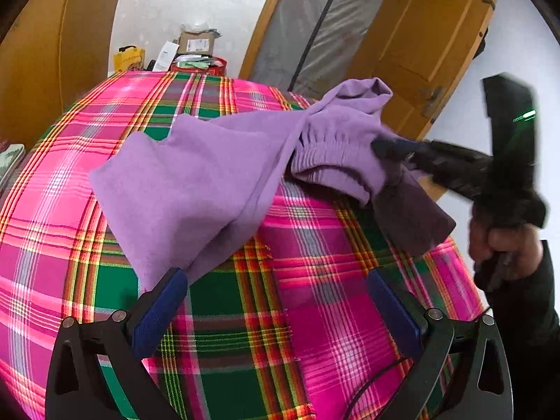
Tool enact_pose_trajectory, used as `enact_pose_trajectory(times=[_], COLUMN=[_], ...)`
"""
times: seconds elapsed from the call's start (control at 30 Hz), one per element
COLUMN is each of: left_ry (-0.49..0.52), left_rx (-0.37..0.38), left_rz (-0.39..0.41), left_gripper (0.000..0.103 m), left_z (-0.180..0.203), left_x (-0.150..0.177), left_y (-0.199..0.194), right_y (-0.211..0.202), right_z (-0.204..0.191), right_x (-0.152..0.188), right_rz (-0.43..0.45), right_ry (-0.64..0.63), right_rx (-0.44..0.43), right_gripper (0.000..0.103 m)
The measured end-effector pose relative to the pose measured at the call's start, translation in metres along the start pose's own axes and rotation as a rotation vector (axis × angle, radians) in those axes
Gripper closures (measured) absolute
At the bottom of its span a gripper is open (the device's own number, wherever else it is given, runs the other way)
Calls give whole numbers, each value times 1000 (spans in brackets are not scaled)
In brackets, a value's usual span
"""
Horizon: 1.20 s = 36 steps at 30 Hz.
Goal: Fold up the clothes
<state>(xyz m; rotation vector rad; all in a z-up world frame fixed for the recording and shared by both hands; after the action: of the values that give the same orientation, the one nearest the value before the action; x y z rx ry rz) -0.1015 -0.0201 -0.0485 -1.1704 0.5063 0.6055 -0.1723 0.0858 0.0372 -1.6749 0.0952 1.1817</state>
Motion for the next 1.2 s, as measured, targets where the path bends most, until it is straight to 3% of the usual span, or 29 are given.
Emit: enact_pose_trajectory(times=[0.17,0.3,0.43,0.57,0.8,1.07,1.2], left_ry=[-20,-26,-32,-36,-24,22,26], left_rx=[50,72,65,82,133,124,115], left_rz=[45,65,63,53,53,18,5], left_gripper=[0,0,0,0,0,0,0], left_z=[1,0,-5,-10,0,14,17], left_x=[-4,-6,-5,-1,-7,-10,-12], left_y=[-10,-16,-16,-13,2,20,28], right_y=[-48,-58,-30,-33,-74,-86,-78], right_z=[-38,-54,-39,-23,21,53,49], right_x=[-43,-65,-57,-28,43,149,162], right_rz=[138,202,109,86,72,-46,-61], right_ry=[20,45,30,70,206,487,528], right_rx=[-192,-299,-99,-59,58,85,28], right_gripper=[95,96,89,76,66,61,59])
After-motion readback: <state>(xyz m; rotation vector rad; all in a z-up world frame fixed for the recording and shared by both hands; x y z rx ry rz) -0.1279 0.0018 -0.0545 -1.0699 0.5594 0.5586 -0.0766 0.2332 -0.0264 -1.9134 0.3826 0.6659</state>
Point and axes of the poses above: each gripper's, at about its wrist camera, not at the fingertips, and y roughly the way its jaws point, z to its right, x to its underside, the point moved 7 cm from there along y, roughly the way its jaws point, and after that the axes turned 3 degrees about -x, right-handed, at the moved point
